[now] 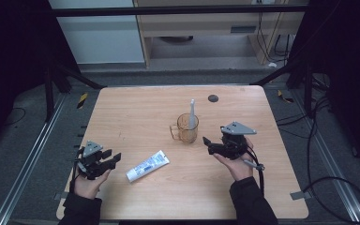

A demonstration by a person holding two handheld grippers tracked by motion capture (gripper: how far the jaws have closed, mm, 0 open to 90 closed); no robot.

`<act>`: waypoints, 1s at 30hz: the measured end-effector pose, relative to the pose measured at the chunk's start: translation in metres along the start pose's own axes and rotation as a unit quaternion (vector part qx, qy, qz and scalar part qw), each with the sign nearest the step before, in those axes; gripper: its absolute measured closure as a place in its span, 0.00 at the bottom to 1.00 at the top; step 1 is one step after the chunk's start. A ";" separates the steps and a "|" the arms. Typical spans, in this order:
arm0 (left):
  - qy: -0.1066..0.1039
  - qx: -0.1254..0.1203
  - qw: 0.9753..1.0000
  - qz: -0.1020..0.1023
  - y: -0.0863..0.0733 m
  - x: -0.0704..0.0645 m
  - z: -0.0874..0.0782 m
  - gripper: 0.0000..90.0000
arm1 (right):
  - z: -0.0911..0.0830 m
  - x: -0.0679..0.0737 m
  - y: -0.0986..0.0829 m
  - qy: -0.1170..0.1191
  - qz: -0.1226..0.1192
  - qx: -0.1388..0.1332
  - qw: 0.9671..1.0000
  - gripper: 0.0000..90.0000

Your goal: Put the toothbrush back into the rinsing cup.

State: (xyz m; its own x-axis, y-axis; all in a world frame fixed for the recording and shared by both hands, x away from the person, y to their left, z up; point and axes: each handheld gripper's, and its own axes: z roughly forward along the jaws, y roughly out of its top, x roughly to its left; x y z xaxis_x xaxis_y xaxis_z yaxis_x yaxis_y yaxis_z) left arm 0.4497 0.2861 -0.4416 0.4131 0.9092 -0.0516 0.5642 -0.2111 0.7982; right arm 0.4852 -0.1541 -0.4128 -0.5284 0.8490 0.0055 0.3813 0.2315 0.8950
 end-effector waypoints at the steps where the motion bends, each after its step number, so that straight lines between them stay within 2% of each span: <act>1: -0.001 0.001 1.000 0.001 0.001 -0.001 -0.001 0.61 | -0.002 -0.002 -0.002 -0.001 0.000 0.003 1.000 0.25; 6: -0.013 0.003 1.000 0.006 0.003 -0.004 -0.002 0.64 | -0.010 -0.011 -0.014 -0.003 0.010 0.012 1.000 0.25; 17: -0.035 0.017 0.999 0.020 0.006 -0.011 -0.003 0.74 | -0.024 -0.023 -0.038 -0.019 0.007 0.041 0.999 0.27; 30: -0.055 0.063 0.995 0.048 0.002 -0.020 0.009 0.88 | -0.043 -0.033 -0.059 -0.030 0.025 0.053 0.998 0.28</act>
State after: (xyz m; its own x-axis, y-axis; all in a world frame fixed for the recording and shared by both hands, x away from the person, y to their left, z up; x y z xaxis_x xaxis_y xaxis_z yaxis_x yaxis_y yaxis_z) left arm 0.4492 0.2636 -0.4442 0.5419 0.8390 -0.0502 0.6008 -0.3449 0.7212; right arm 0.4476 -0.2163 -0.4461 -0.4616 0.8869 0.0187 0.4854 0.2349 0.8421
